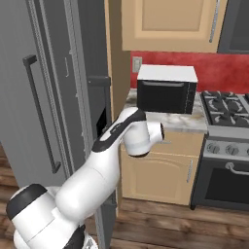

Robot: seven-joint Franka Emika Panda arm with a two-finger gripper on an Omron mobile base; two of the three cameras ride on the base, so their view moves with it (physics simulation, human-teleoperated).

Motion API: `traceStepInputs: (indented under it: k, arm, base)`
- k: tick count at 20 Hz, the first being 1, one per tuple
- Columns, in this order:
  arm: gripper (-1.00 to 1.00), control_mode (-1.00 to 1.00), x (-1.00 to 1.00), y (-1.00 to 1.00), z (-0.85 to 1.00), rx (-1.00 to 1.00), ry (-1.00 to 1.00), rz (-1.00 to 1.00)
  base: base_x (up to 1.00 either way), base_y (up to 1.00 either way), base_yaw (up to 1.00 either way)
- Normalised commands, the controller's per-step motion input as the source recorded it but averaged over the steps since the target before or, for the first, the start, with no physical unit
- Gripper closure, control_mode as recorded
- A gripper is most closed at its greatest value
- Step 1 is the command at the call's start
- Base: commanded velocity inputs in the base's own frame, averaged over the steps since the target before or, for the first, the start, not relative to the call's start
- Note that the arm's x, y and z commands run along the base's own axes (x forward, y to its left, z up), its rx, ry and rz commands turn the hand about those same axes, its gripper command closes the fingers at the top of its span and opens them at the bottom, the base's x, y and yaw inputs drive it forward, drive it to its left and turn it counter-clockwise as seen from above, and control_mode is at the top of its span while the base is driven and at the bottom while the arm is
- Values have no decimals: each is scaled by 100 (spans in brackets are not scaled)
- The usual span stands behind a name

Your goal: Take the bottled waters from the counter and place them in the freezer to freeze. Close the freezer door after placing the bottles.

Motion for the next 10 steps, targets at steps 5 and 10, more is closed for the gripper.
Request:
traceStepInputs:
  k: [5,10]
  arm:
    - [-100,-100,2,5,0,0,-2,0]
    - [-100,-100,-9,-10,0,0,-7,-2]
  base:
    - [0,0,0]
    - [0,0,0]
